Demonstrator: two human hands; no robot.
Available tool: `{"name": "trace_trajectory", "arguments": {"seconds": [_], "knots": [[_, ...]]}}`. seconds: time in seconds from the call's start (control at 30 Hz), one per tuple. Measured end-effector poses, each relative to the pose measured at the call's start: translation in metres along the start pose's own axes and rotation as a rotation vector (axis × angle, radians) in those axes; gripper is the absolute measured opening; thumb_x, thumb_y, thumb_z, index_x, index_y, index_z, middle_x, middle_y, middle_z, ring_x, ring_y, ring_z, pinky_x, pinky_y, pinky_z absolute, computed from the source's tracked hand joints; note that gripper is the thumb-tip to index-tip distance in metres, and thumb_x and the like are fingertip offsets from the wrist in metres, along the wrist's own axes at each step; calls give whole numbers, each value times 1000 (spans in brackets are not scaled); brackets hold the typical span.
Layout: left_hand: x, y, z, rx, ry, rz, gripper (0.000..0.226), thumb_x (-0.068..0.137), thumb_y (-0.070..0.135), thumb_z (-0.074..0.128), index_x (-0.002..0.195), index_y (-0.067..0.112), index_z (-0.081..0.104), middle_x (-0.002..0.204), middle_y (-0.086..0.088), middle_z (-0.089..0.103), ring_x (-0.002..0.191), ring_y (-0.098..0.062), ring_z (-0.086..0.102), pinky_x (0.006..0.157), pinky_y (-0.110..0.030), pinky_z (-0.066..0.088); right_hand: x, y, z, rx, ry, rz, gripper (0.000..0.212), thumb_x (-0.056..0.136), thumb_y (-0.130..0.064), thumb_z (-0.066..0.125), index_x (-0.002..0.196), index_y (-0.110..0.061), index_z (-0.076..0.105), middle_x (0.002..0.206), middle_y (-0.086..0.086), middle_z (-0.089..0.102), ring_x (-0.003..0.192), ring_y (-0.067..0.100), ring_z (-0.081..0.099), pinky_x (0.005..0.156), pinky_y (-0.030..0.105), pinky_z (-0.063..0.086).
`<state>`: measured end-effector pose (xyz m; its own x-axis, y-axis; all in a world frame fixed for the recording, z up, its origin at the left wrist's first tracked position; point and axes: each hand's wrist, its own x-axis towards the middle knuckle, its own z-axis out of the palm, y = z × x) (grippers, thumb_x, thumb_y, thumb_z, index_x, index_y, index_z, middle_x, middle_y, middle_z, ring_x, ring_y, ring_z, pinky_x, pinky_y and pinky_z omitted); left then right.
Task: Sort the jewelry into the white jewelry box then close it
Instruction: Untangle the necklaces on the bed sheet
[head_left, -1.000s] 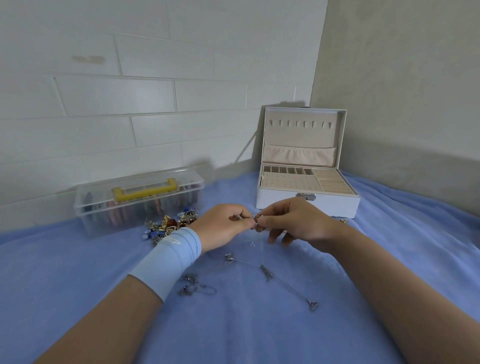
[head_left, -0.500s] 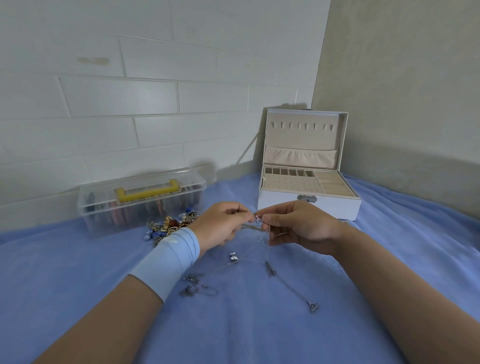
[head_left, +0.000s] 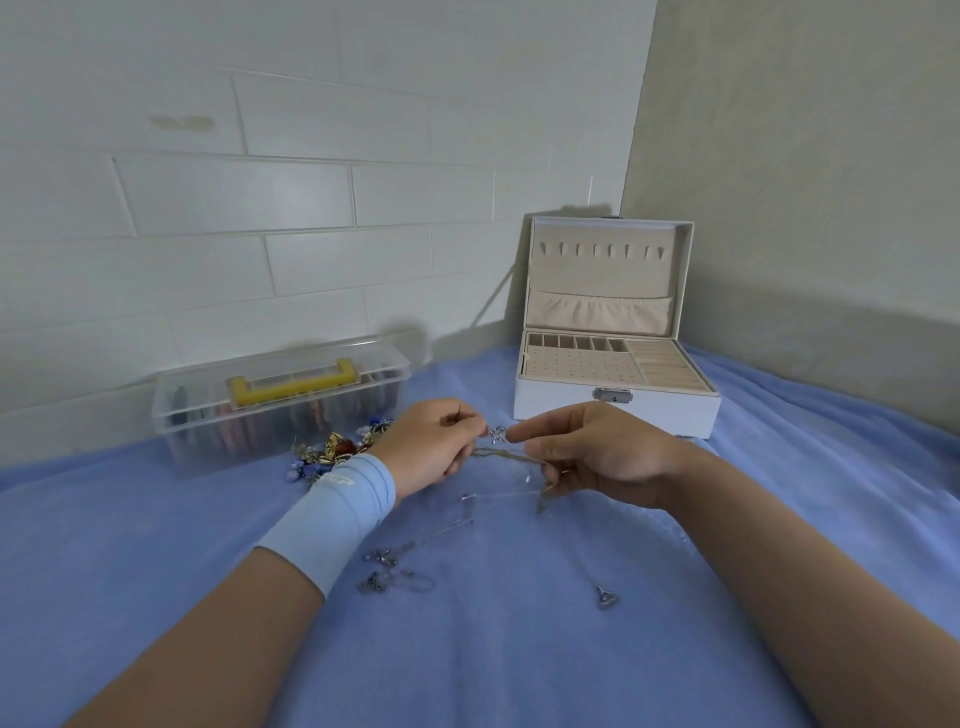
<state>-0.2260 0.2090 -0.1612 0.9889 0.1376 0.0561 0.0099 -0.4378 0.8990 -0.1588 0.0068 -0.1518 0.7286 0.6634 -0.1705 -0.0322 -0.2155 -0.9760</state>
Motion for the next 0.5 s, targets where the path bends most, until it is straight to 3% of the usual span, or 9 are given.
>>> {"name": "trace_trajectory", "arguments": {"seconds": [0.2,0.33,0.5], "knots": [[6,-8,1,236,71,80,19,100,19,50,92,11,65,73,7,66,53,-4,52,55,-19,40,0,0,1,-118,63,-18,21,91,0,70,109,-7,76,69,1,58,62,12,54,60,23,52],[8,-10,0,377,75,138,18,100,23,51,87,20,63,79,8,69,49,7,50,56,-18,36,-1,0,4,-315,134,-23,12,88,-4,74,97,-9,80,78,10,67,63,13,55,61,25,50],[6,-6,-1,353,58,163,16,101,21,51,93,19,64,75,12,66,64,-4,53,61,-19,41,-1,-2,5,-348,154,-30,14,97,-14,65,95,-7,77,69,3,70,62,13,54,61,24,48]]}}
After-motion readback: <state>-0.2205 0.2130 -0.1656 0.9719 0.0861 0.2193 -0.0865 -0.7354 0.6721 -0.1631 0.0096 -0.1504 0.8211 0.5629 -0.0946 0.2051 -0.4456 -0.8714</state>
